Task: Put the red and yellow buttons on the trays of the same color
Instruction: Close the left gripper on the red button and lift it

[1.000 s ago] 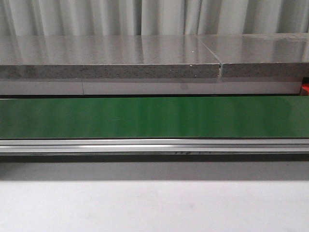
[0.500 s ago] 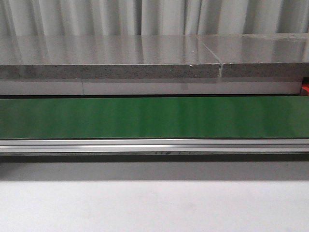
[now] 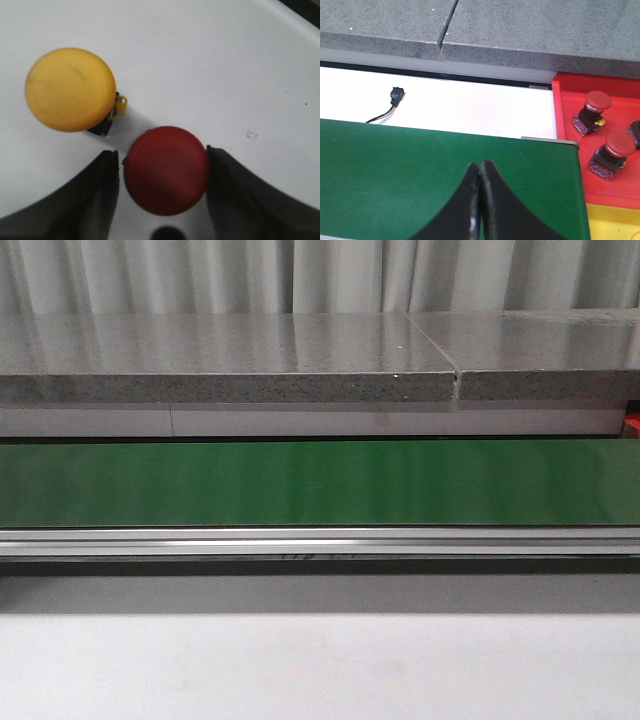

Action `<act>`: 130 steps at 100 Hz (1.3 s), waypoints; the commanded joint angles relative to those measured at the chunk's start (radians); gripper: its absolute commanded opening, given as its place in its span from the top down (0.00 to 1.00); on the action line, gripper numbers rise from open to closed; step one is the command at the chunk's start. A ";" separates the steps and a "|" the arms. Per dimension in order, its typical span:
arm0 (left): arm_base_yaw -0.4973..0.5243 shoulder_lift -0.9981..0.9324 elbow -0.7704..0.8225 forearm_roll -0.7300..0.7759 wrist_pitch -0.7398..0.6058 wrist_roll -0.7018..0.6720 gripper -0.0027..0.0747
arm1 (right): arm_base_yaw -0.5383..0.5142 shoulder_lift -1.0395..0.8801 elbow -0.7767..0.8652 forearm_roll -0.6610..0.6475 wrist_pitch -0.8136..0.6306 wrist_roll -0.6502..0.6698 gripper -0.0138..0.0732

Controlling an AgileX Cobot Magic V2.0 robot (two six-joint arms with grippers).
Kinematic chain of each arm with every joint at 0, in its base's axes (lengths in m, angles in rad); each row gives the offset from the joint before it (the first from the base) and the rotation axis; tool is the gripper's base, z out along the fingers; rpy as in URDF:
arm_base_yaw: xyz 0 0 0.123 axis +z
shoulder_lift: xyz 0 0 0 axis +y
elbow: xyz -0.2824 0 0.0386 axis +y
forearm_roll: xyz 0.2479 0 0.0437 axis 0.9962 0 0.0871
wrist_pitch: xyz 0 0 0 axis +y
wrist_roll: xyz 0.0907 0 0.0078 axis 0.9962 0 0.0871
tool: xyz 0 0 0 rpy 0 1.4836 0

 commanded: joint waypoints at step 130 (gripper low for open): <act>-0.184 -0.481 0.181 -0.001 0.129 0.113 0.99 | 0.002 -0.013 -0.027 0.016 -0.056 -0.010 0.92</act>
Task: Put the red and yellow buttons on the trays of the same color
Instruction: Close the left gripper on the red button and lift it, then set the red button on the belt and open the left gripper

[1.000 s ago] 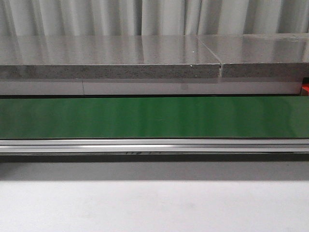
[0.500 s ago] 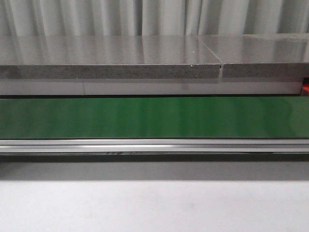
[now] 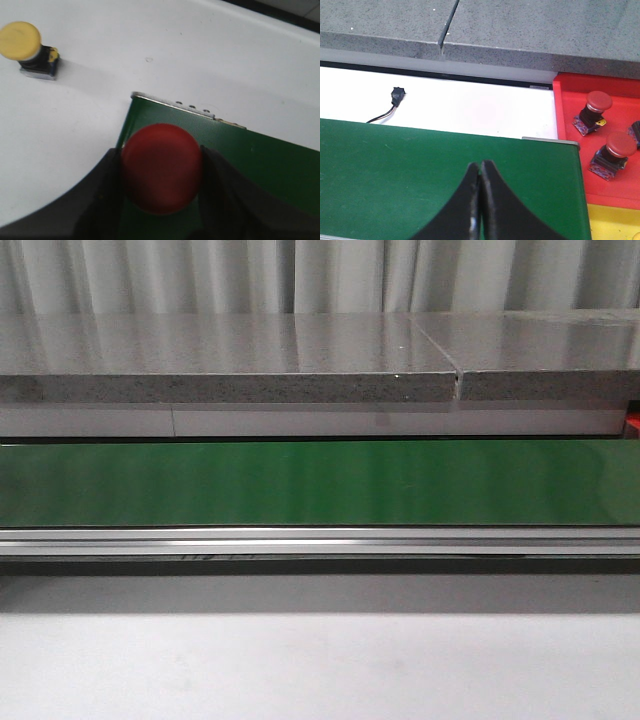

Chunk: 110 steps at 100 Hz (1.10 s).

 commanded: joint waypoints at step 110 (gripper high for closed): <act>-0.055 -0.045 0.083 0.012 -0.087 0.002 0.18 | 0.002 -0.013 -0.027 0.016 -0.056 -0.010 0.92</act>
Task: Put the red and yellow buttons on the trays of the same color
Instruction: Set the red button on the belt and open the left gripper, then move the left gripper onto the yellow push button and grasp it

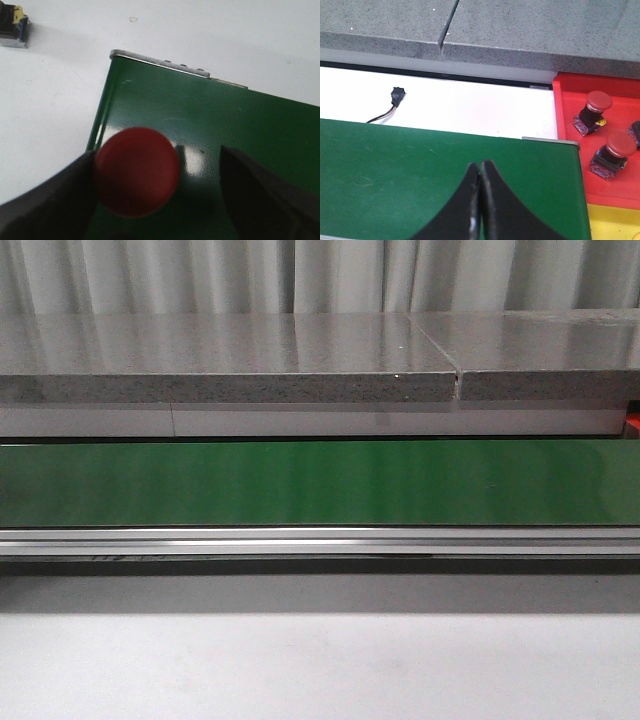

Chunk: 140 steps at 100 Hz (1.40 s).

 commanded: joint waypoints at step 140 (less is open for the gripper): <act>0.255 0.228 -0.260 0.061 -0.090 -0.004 0.18 | 0.002 -0.013 -0.027 0.016 -0.056 -0.010 0.92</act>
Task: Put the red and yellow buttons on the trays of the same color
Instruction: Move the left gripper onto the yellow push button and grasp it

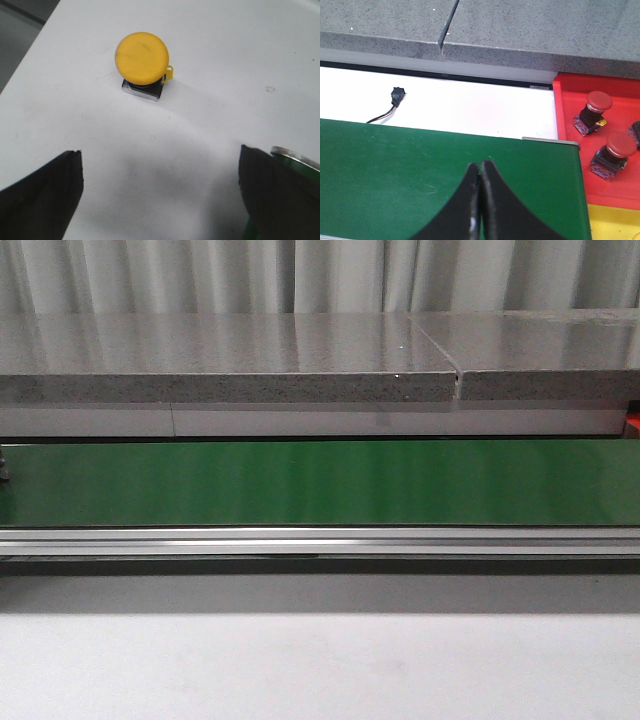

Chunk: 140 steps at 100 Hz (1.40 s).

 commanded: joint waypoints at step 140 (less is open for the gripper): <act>0.007 0.281 -0.334 0.034 -0.055 -0.004 0.72 | 0.002 -0.013 -0.027 0.016 -0.055 -0.010 0.92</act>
